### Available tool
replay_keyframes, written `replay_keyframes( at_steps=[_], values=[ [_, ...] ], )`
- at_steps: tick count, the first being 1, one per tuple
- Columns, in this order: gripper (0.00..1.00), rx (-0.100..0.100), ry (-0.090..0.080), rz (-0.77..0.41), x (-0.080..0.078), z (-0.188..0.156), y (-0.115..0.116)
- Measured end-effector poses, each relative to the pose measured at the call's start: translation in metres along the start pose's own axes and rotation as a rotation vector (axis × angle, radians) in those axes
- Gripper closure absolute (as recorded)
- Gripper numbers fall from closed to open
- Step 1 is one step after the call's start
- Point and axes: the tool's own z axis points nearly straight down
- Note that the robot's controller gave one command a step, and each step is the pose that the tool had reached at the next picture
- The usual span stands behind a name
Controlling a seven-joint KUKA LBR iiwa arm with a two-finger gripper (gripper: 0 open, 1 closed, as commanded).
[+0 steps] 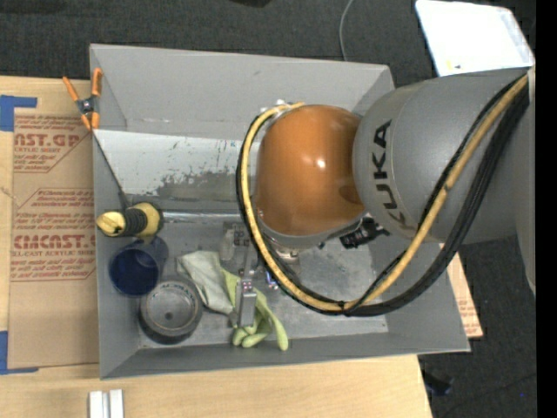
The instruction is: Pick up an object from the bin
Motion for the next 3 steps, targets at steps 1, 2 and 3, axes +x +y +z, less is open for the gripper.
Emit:
replay_keyframes(
  at_steps=[1,2,3],
  values=[
    [0.00,-0.001,-0.007,0.002,-0.002,-0.003,-0.001],
    [0.00,-0.003,-0.015,-0.150,-0.006,0.033,-0.013],
    [0.00,0.000,-0.009,-0.440,-0.017,0.112,-0.049]
  ],
)
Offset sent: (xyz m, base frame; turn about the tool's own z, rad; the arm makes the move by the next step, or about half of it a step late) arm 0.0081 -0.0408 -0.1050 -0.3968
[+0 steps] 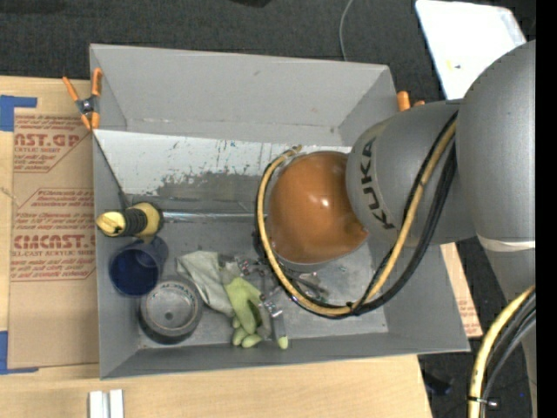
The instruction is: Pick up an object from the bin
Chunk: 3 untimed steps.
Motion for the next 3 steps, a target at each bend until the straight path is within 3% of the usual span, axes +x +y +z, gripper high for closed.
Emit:
replay_keyframes(
  at_steps=[1,2,3],
  values=[
    [1.00,-0.001,-0.007,0.227,0.005,0.026,-0.015],
    [1.00,-0.001,-0.006,0.228,0.005,0.026,-0.015],
    [1.00,-0.001,0.001,0.236,0.008,-0.042,-0.015]
  ],
)
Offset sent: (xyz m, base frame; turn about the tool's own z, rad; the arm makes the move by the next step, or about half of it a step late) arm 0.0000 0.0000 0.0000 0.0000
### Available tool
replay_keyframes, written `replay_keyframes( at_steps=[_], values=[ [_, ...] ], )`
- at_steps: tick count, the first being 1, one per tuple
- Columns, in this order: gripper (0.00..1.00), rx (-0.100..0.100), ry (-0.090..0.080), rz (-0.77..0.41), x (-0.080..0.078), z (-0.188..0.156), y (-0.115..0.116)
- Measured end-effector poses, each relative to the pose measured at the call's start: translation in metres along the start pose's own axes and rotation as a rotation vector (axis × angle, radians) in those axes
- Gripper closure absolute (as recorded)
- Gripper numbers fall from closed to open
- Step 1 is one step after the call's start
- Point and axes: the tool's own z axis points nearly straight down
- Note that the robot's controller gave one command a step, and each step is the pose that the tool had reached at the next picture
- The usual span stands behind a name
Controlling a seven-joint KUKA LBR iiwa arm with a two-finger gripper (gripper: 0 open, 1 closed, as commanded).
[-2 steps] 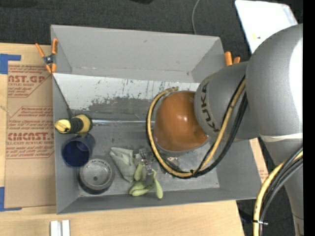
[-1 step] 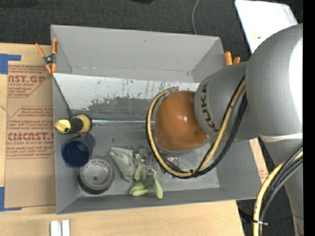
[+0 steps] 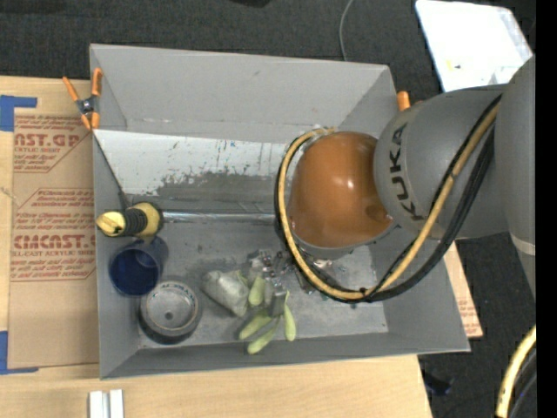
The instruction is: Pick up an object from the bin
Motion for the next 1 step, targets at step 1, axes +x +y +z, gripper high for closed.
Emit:
replay_keyframes(
  at_steps=[1],
  values=[
    [1.00,-0.001,0.004,-0.057,0.0030,-0.0756,-0.0039]
  ],
)
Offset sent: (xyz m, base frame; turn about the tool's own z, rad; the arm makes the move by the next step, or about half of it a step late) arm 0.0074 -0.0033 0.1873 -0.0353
